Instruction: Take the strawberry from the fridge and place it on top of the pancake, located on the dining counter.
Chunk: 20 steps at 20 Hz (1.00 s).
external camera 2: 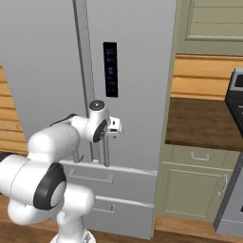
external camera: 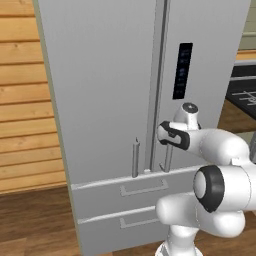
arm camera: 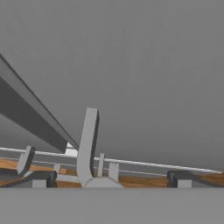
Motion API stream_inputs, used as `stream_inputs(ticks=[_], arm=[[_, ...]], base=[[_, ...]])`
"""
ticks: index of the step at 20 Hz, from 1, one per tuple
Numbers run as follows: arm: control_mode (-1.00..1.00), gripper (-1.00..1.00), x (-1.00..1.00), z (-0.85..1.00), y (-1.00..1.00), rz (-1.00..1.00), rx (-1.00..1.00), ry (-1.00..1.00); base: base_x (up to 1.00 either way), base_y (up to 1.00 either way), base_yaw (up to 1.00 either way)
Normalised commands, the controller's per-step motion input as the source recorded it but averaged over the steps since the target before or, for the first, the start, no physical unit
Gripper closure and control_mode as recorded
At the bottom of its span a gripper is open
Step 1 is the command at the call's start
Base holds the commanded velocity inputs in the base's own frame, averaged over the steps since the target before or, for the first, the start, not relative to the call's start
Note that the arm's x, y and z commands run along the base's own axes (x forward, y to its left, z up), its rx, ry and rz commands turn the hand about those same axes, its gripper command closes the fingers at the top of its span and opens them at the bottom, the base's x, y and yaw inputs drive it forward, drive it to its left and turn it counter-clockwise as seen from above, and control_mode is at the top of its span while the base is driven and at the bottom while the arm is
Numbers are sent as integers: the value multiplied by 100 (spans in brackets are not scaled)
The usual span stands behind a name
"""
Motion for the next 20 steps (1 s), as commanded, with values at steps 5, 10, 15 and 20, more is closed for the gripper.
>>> stream_inputs(ticks=[5, 10, 15, 20], arm=[[-100, -100, 4, -8, 0, 1, 0, 0], [-100, 100, 2, -13, 0, 1, 0, 0], [-100, 100, 0, -12, 0, 1, 0, -2], [-100, 100, 0, -2, 0, 2, 0, -11]], base=[[0, 0, 0], [0, 0, 0], [0, 0, 0], [0, 0, 0]])
